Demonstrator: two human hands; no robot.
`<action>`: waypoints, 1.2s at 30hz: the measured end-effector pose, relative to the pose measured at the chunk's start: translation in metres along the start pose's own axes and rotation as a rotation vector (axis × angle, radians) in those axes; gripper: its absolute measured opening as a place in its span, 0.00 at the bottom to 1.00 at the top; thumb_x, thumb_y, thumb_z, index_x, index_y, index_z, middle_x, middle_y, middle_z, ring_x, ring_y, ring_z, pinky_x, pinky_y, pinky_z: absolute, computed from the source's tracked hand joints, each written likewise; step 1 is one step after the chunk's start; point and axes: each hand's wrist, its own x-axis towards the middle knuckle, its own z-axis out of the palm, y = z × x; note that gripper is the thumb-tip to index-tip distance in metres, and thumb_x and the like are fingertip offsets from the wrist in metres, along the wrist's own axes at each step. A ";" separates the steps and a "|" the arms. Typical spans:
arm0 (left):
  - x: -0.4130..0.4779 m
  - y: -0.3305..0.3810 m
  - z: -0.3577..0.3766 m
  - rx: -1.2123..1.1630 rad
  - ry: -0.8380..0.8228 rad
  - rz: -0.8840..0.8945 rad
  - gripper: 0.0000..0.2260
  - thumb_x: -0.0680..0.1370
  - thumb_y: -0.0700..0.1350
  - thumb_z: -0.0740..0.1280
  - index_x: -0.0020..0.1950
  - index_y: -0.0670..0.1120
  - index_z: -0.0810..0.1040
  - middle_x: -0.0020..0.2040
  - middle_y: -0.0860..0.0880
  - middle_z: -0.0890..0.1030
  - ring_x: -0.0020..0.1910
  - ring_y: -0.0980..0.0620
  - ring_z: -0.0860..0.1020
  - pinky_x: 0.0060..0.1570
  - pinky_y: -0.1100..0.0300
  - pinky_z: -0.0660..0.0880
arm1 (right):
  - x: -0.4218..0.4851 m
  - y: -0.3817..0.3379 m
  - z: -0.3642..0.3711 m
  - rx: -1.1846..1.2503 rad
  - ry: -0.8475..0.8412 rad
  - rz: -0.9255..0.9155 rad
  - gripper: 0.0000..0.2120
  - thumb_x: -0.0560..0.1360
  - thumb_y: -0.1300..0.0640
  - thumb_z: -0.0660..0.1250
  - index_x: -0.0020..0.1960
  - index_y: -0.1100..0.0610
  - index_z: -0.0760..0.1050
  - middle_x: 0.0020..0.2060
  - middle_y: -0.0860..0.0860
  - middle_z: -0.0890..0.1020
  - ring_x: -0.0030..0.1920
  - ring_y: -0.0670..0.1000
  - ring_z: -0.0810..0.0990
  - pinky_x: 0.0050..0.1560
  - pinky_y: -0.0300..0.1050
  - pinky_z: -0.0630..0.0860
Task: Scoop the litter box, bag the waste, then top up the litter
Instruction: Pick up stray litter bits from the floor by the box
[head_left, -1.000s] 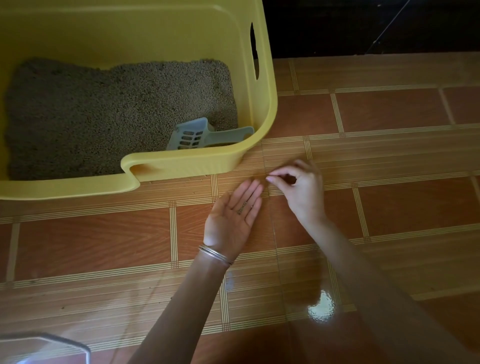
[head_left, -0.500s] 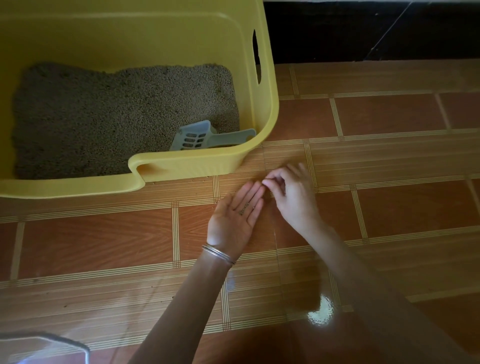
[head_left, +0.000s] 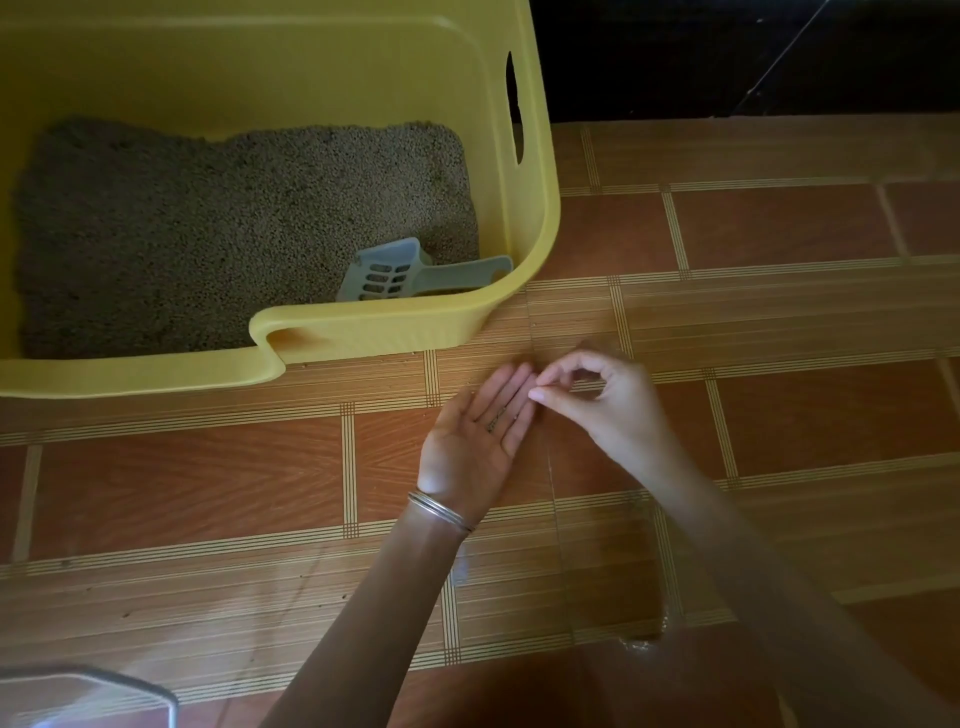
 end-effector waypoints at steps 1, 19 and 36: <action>0.000 0.000 0.000 0.004 -0.002 0.001 0.21 0.82 0.48 0.47 0.60 0.38 0.75 0.59 0.41 0.80 0.57 0.48 0.79 0.57 0.57 0.75 | -0.002 -0.001 0.003 -0.014 -0.027 -0.004 0.04 0.67 0.56 0.75 0.39 0.52 0.80 0.33 0.47 0.78 0.42 0.49 0.76 0.49 0.43 0.71; -0.011 0.006 -0.008 -0.153 0.036 0.113 0.21 0.82 0.45 0.49 0.58 0.37 0.78 0.60 0.40 0.79 0.60 0.45 0.78 0.59 0.51 0.73 | 0.019 0.035 -0.017 -0.195 0.145 -0.004 0.11 0.66 0.61 0.75 0.49 0.57 0.81 0.41 0.50 0.78 0.40 0.41 0.74 0.44 0.27 0.69; -0.013 0.010 -0.009 -0.103 0.026 0.117 0.22 0.82 0.45 0.48 0.56 0.37 0.78 0.59 0.40 0.79 0.59 0.46 0.78 0.59 0.52 0.73 | 0.026 0.041 0.008 -0.304 0.089 -0.206 0.13 0.65 0.42 0.70 0.42 0.50 0.83 0.39 0.47 0.80 0.44 0.51 0.77 0.45 0.57 0.73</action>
